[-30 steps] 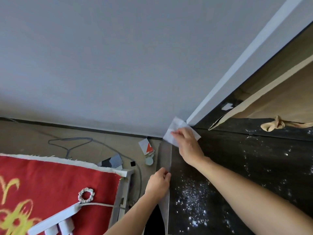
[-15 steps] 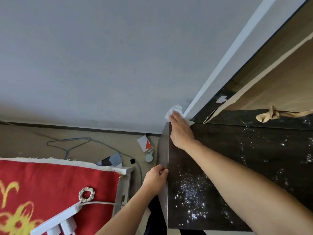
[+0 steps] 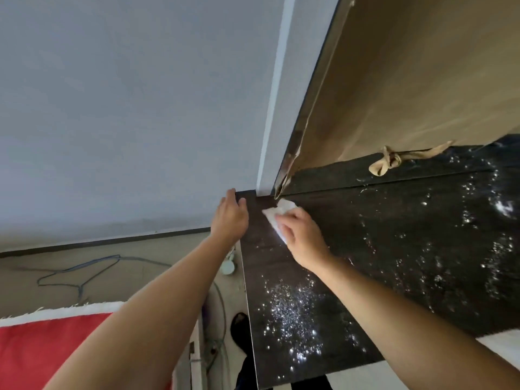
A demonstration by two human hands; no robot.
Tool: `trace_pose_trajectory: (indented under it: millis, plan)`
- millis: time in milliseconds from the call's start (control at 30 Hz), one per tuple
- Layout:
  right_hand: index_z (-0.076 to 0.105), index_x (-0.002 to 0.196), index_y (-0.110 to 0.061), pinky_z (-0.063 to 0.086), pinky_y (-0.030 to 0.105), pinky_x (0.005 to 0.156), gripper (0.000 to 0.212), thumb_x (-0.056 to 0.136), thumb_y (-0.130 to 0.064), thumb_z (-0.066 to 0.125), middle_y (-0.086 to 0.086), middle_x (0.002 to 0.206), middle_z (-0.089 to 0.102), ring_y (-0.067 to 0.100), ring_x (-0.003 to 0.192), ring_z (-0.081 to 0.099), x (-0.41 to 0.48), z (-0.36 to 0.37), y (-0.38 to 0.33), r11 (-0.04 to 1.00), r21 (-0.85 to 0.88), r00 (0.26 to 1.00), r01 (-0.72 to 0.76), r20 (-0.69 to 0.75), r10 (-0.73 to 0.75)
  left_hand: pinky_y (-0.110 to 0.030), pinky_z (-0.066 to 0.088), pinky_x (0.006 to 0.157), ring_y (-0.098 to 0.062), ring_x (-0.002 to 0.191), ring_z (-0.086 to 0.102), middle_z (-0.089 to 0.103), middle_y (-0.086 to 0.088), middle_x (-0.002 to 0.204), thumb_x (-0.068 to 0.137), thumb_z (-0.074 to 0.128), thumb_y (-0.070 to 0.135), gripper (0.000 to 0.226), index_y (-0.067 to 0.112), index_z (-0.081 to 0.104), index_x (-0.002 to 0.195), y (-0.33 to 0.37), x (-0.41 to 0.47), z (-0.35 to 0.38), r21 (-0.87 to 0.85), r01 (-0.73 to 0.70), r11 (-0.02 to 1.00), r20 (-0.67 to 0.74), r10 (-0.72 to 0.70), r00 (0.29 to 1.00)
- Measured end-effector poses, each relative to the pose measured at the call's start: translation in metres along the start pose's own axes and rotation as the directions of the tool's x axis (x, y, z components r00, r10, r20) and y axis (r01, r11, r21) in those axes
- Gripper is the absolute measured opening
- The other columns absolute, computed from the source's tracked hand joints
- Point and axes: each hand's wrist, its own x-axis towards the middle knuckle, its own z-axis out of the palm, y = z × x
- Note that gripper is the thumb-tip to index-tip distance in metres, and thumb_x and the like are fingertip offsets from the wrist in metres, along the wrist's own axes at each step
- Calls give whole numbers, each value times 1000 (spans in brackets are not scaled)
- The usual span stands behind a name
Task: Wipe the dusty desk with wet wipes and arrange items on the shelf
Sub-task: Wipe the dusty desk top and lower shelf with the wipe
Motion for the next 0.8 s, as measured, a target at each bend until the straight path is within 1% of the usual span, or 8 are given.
trace_pose_trajectory:
  millis: [100,200,267,433,567,633,700,800]
  plan:
    - [66,114,-12,51,30,79,32,84,-1,62,9,104,56,24,93,55,-11,-11,17,977,-89,980,196,61,-191,-45,39,93,-36,115,49,47,-16,130,102,23,32,41,22,27,141,-3,11,10,90,-42,995,16,41,999]
    - [66,107,-9,51,40,79,26,85,-1,55,10,105,54,30,96,50,15,-31,51,979,-200,978,-38,-208,-4,-42,41,82,-32,100,52,48,-12,120,101,21,35,32,23,29,129,-16,13,18,90,-128,988,15,127,992]
    - [65,105,-11,49,39,83,25,85,0,55,6,105,52,25,100,46,19,-22,46,976,-182,967,-119,-242,73,-38,39,78,-28,93,52,49,-9,116,101,19,39,30,23,30,124,-23,14,21,102,-175,979,-4,176,984]
    - [55,123,-24,53,37,72,54,77,0,67,3,110,51,25,100,51,6,-3,27,933,-235,962,274,72,-264,-38,38,83,-28,101,52,50,-10,121,101,20,41,35,22,31,128,-25,17,20,125,-229,965,-24,233,972]
    - [61,116,-19,51,43,72,42,80,3,61,7,102,52,27,92,50,22,-15,30,968,-248,994,37,-92,-62,-44,47,88,-26,97,55,53,-8,118,99,17,47,36,27,32,124,-32,23,20,142,-281,949,-27,287,957]
    - [60,117,-20,49,36,74,44,79,2,63,6,102,53,25,93,51,1,-2,16,961,-195,980,197,37,-193,-47,47,88,-28,97,56,54,-9,118,99,18,47,33,28,32,122,-31,24,20,167,-265,950,-20,272,962]
    - [63,114,-19,47,31,73,41,77,-1,69,5,98,55,22,91,51,-26,-1,19,899,-144,904,415,179,-388,-43,46,88,-28,102,56,53,-8,122,100,18,47,34,27,31,124,-29,23,17,212,-240,947,13,243,970]
    - [65,115,-15,51,37,77,39,79,0,68,7,105,57,27,96,54,-19,-35,62,920,-235,950,313,90,-300,-41,44,84,-25,99,54,52,-6,120,100,18,46,36,22,34,121,-23,22,12,305,-266,915,29,270,962]
